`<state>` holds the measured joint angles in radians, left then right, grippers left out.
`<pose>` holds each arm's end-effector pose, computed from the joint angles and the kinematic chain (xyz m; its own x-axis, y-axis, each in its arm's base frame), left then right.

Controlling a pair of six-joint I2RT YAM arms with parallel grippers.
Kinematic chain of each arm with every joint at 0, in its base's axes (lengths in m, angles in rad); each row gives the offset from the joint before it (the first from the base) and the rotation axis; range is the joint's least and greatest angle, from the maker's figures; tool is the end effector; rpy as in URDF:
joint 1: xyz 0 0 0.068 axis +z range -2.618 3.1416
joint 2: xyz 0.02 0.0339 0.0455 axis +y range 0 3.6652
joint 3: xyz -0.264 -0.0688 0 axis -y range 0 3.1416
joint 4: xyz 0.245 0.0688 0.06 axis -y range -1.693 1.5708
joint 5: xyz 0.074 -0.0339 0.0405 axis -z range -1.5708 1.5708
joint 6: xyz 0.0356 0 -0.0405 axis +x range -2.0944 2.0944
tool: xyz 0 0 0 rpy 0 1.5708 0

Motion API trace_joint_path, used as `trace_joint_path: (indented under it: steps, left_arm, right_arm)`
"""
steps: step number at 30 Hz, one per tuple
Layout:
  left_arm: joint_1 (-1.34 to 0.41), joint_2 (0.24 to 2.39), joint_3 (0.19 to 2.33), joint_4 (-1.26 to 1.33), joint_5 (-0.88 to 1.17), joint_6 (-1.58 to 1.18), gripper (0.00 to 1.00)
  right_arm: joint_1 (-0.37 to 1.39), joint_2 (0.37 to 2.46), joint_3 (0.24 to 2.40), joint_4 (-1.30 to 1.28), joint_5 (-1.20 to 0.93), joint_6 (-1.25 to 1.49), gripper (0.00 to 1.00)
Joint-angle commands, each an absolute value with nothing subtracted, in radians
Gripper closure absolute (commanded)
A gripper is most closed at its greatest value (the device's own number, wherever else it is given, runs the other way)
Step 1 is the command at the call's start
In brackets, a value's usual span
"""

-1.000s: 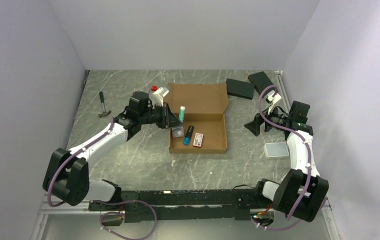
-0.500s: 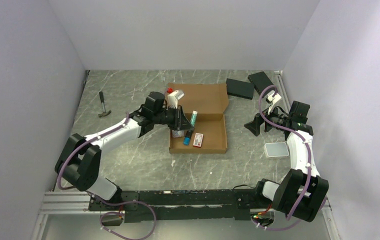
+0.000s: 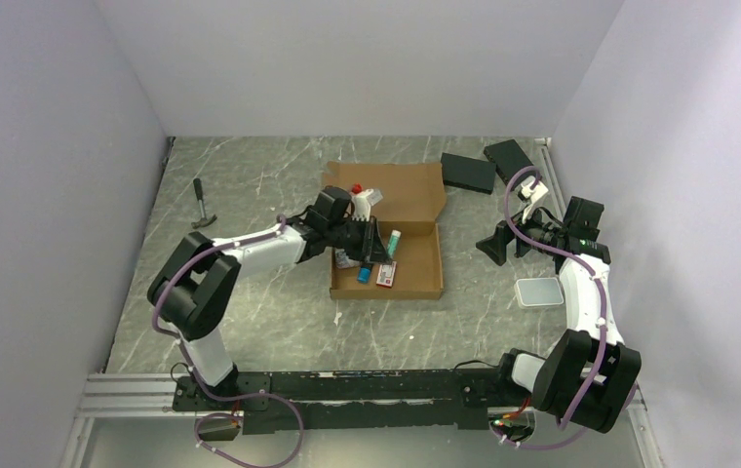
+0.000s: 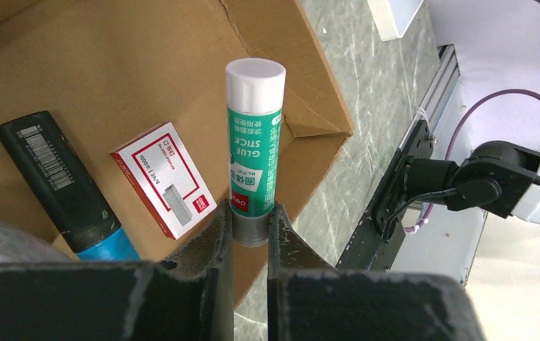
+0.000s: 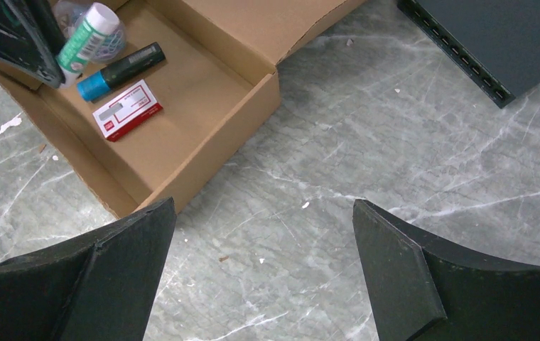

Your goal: Fold the paper box

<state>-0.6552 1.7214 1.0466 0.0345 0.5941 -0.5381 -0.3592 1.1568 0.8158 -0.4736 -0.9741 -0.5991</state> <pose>0.2823 -0.2421 0.2065 -0.8480 0.1160 -0.5172 0.4964 0.5159 -0.6982 0.2250 -0.0530 0.2614 -0.3742 -0.1980 -0.9060 -0.6597 0.7434 0.1100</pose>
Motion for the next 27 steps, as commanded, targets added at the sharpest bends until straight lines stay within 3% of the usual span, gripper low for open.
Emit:
trace_joint_path:
  steps: [1, 5, 11, 20, 24, 27]
  left_arm:
    - [-0.676, 1.768, 1.116, 0.033, 0.572, -0.543, 0.82]
    - [-0.680, 1.793, 1.126, 0.022, 0.561, -0.556, 0.68]
    - [-0.684, 1.772, 1.116, 0.003, 0.526, -0.546, 0.38]
    - [-0.660, 1.576, 1.070, -0.115, 0.306, -0.435, 0.28]
    - [-0.590, 1.456, 1.010, -0.120, 0.239, -0.424, 0.16]
    - [-0.495, 1.377, 0.960, -0.106, 0.234, -0.452, 0.01]
  right_arm:
    - [-0.357, 1.151, 0.821, -0.460, -1.005, -0.617, 0.00]
    - [-0.357, 1.150, 0.821, -0.460, -1.005, -0.618, 0.00]
    - [-0.356, 1.152, 0.822, -0.462, -1.005, -0.620, 0.00]
    - [-0.357, 1.151, 0.824, -0.462, -1.016, -0.612, 0.00]
    - [-0.357, 1.152, 0.825, -0.458, -1.034, -0.600, 0.00]
    - [-0.356, 1.154, 0.825, -0.448, -1.056, -0.580, 0.00]
